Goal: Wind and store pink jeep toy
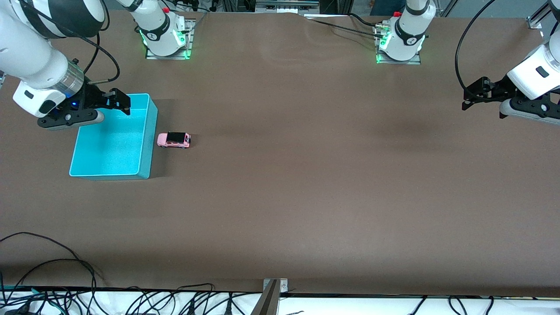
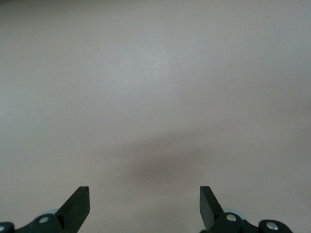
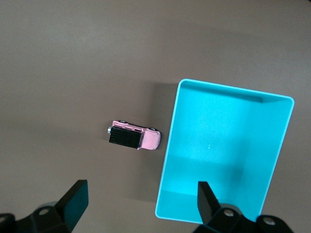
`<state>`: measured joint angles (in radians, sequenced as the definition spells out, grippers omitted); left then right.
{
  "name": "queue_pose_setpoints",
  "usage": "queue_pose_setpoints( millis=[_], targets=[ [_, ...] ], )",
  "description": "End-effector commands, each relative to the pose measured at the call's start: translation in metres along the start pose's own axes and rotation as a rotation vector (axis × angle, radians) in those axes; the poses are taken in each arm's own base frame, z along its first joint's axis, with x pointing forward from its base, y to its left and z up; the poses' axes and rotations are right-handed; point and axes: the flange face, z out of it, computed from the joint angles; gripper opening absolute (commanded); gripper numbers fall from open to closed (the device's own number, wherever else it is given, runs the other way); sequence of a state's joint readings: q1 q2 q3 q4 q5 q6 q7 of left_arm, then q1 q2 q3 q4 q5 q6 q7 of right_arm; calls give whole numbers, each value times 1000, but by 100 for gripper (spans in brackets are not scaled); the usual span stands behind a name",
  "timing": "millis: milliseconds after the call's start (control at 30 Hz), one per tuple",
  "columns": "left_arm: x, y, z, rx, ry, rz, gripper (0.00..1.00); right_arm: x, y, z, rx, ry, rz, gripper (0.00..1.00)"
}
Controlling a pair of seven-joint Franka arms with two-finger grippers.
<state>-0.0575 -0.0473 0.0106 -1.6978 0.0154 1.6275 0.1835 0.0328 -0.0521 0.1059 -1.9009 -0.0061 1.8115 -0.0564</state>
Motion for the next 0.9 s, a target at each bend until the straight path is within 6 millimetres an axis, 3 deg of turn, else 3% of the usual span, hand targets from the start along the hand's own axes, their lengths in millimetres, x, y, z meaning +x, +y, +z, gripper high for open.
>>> queue_pose_setpoints(
  millis=[0, 434, 867],
  targets=[
    [-9, 6, -7, 39, 3, -2, 100, -8, -3, -3, 15, 16, 10, 100],
    [-8, 11, -13, 20, 7, -62, 100, -2, -5, 8, 27, -1, 15, 100],
    [-3, 14, -16, 19, 9, -56, 100, 3, -28, 26, 26, 12, -8, 100]
  ],
)
